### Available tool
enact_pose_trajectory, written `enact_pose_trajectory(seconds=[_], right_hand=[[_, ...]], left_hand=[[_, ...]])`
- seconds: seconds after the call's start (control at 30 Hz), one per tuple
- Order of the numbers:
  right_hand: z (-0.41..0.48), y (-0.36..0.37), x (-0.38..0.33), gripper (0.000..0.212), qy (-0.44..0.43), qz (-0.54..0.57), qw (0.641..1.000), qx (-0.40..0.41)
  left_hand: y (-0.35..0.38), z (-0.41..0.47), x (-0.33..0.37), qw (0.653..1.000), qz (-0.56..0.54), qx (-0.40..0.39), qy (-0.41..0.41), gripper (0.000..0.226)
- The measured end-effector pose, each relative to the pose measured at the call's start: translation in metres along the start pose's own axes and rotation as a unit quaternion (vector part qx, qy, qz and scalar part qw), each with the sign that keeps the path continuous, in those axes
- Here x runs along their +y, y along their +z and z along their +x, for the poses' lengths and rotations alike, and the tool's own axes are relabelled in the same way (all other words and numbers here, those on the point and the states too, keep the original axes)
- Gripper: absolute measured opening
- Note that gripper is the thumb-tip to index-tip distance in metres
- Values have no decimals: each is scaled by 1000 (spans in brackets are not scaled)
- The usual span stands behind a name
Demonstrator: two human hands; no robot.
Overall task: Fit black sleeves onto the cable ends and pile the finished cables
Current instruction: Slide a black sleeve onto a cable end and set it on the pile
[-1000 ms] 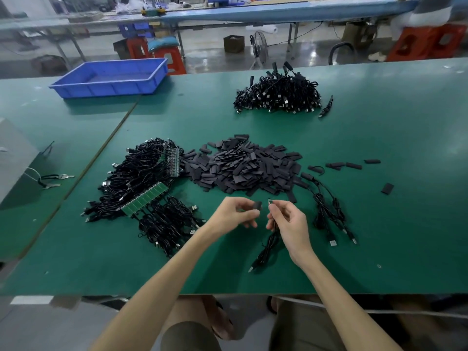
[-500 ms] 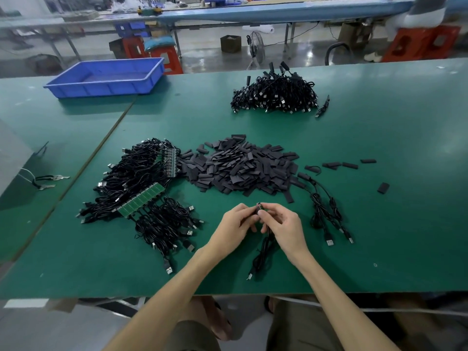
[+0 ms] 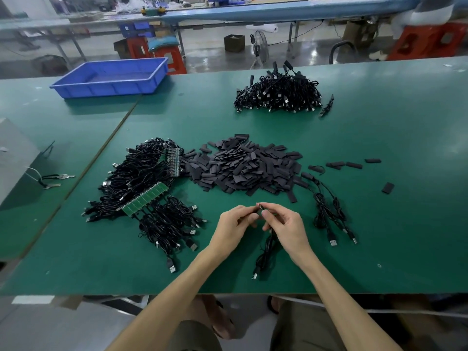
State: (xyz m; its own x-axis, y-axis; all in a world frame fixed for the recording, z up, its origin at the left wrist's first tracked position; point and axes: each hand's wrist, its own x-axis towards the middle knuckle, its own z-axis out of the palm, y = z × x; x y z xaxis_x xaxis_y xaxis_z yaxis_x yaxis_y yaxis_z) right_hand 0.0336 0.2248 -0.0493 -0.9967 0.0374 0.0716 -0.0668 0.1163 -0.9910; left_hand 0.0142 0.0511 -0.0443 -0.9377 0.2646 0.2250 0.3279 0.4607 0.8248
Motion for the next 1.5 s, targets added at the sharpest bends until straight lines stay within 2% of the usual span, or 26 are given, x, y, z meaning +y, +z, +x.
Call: enact_pose_trajectory(seconds=[0.33, 0.63, 0.83, 1.07, 1.5], right_hand=[[-1, 0, -1, 21, -7, -14, 1000, -6], [0, 0, 0, 6, 16, 21, 1000, 7], [-1, -3, -2, 8, 16, 58, 998, 6], [-1, -4, -4, 15, 8, 68, 998, 0], [-1, -3, 0, 19, 2, 1, 1000, 8]], left_hand=[[2, -1, 3, 999, 36, -16, 15, 20], [1, -1, -1, 999, -11, 41, -19, 15], [0, -1, -2, 996, -25, 72, -43, 15], [1, -2, 3, 997, 58, 52, -1, 15], [6, -8, 2, 978, 197, 55, 52, 23]])
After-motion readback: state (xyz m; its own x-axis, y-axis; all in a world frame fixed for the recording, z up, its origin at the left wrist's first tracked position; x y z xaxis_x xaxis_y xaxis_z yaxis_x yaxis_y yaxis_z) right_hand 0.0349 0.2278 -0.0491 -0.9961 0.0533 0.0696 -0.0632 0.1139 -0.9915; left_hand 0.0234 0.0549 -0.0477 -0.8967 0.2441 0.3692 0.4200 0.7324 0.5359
